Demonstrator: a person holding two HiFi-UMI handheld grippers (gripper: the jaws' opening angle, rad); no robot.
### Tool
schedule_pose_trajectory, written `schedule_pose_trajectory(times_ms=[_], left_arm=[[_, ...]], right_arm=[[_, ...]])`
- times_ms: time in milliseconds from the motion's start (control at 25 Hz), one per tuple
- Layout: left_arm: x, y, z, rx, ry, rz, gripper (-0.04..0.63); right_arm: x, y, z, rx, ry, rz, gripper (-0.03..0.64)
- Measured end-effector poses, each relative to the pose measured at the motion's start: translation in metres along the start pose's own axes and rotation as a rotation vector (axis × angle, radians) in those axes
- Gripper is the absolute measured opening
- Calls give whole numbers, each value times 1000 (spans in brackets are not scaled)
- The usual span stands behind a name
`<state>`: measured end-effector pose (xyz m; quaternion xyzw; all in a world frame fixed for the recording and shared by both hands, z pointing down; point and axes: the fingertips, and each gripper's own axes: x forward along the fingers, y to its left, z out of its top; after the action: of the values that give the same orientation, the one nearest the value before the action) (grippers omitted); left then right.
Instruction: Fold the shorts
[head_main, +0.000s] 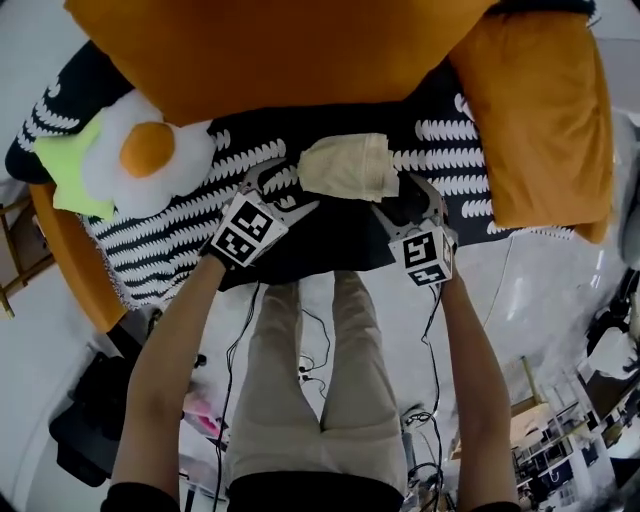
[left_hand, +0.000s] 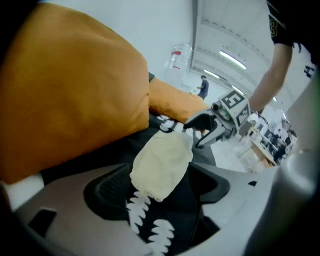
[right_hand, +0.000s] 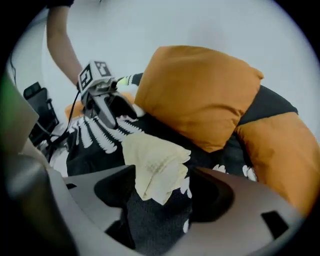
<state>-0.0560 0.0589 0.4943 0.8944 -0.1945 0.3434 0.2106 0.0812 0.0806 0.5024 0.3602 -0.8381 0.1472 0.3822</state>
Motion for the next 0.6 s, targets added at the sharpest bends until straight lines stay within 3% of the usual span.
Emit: schedule_pose_trajectory(times_ms=[40,80,120,200,320,400,480,600], left_arm=[[3,-2,9,-80,-65,25,328],[8,-3,20,-171,-135,55,204],[14,-1,27,-255,-194,85,147],[34,10,26,-352,-222,136,121],[67,24,-9,-389,-104,161,117],[65,21,-10,-385,-89,178,114],[38,21,26,-369,-171,209,114],[-45,-13,83,-356,-294,207,104]], right_arm=[[-5,-4,6,47,-44,-25,305],[-7,-9,14,87,-89,-50,212],[-4,-13,21,128,-125,-70,159],[17,-21,24,217,-143,-101,138],[47,-24,11,286,-102,-151,114],[39,-20,17,277,-100,-161,114],[11,-29,47,266,-158,-186,107],[-69,-20,92,349,-239,-224,73]])
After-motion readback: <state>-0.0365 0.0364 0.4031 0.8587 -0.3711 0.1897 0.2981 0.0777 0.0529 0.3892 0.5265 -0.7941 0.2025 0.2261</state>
